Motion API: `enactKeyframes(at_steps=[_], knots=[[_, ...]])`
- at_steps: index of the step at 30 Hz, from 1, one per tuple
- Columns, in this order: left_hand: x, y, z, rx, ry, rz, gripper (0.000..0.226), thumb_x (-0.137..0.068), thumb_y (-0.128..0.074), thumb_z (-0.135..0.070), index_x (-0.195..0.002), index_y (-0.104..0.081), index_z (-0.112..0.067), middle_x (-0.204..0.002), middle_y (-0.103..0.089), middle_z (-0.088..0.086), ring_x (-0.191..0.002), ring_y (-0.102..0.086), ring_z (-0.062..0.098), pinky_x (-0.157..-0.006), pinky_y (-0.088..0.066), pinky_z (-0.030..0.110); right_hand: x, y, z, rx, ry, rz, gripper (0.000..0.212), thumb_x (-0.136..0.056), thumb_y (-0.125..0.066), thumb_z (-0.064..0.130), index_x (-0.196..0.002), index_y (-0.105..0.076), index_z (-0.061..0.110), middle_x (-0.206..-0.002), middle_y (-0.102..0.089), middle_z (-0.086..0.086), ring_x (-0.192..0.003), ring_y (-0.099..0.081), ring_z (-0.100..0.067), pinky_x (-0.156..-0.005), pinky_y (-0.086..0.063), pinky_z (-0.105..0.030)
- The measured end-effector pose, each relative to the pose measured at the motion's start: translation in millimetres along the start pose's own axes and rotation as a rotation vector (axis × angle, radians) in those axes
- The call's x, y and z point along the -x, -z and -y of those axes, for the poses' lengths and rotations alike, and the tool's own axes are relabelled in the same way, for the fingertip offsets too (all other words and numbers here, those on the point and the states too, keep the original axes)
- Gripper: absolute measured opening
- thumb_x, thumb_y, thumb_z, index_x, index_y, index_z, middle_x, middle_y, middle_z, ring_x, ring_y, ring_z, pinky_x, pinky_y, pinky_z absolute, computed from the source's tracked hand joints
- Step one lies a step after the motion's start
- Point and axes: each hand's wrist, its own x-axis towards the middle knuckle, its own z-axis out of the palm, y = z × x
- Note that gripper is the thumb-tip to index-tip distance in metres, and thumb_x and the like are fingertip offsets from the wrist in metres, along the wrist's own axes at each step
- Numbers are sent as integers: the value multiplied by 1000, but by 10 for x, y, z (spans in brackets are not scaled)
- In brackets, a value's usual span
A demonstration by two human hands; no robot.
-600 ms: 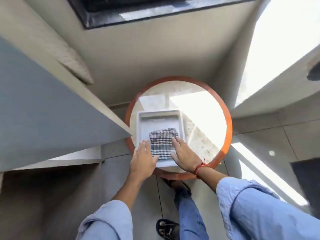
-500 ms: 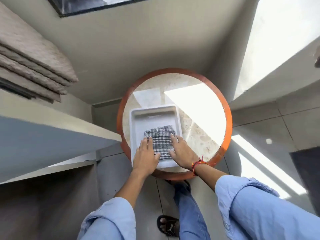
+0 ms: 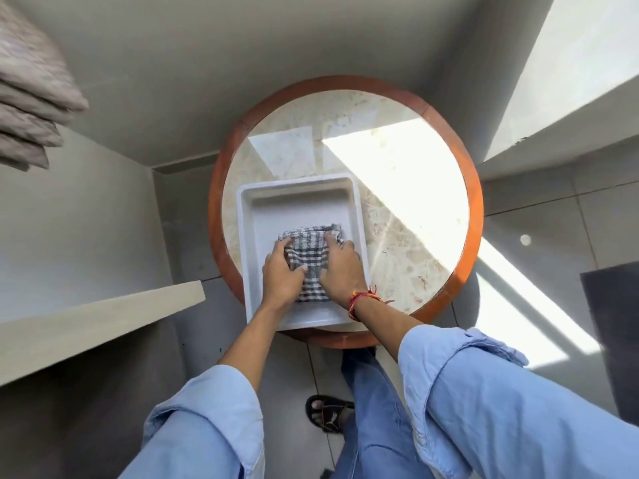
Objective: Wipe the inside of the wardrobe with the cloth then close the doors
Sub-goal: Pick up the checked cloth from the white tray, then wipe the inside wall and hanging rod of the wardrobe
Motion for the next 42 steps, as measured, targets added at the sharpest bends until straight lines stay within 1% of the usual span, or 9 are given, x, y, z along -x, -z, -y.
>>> enactKeyframes(at_steps=[2,5,9,15,20,24,30,33,42], knots=[[15,58,-37,76,15,0,64,-87,-70,3,-146,-52,-14,-124,-66,9,-85,-63,6,-67,-49,1,-3,16,28,-80,-25,-13,63,-90,-74,14,-146,-45,16,-135,-46,-23,-107,-64,-41,-101,-57,-45],[194,241,-115,138,-23,57,65,-90,-64,8,-150,-48,-9,-149,-57,13,-130,-61,26,-112,-50,31,70,117,78,-139,-51,15,43,-85,-78,17,-126,-64,13,-124,-61,-19,-103,-60,-32,-99,-56,-38],[620,555,-129,117,-84,44,66,-90,-60,8,-152,-46,-10,-156,-50,3,-143,-48,16,-119,-36,26,392,268,214,-238,-34,37,29,-80,-63,-4,-97,-78,15,-101,-78,-17,-112,-67,-36,-97,-59,-40],[1676,1162,126,116,-121,-54,70,-88,-54,6,-153,-46,-20,-153,-53,1,-134,-53,13,-103,-34,12,1362,306,660,-410,-80,142,40,-79,-58,-9,-112,-77,1,-99,-80,-21,-94,-75,-33,-92,-62,-42],[2734,1986,696,238,-105,-272,71,-85,-50,15,-148,-51,-16,-154,-53,5,-142,-48,12,-113,-31,11,2215,-35,1317,-697,-4,443,46,-87,-44,-31,-130,-58,-21,-74,-62,-14,-46,-59,-18,-45,-51,-24],[4036,2987,1320,358,-101,-611,74,-86,-46,20,-150,-48,-17,-158,-46,2,-149,-40,13,-129,-26,40,3324,-403,2481,-602,339,608,53,-85,-43,-30,-122,-72,-7,-78,-64,-14,-53,-57,-22,-52,-53,-22],[5932,4123,1841,435,-109,-1087,77,-86,-42,20,-153,-44,-19,-159,-47,1,-147,-44,17,-127,-32,44,5139,-686,3991,-450,850,753,56,-79,-64,-26,-116,-80,13,-90,-71,-16,-50,-52,-10,-44,-46,-22],[6755,4549,1992,346,-124,-1343,75,-86,-46,18,-154,-43,-14,-160,-44,2,-149,-42,19,-127,-30,43,6056,-759,4555,-413,1119,666,55,-80,-63,-21,-117,-79,16,-114,-67,-8,-85,-68,-22,-75,-65,-39],[9034,5916,1648,26,-193,-1966,74,-94,-42,12,-157,-36,-26,-159,-43,-9,-145,-44,9,-123,-39,41,8663,-220,6156,-490,2005,489,71,-82,-49,-24,-147,-55,5,-106,-37,6,-104,-51,11,-88,-42,8]])
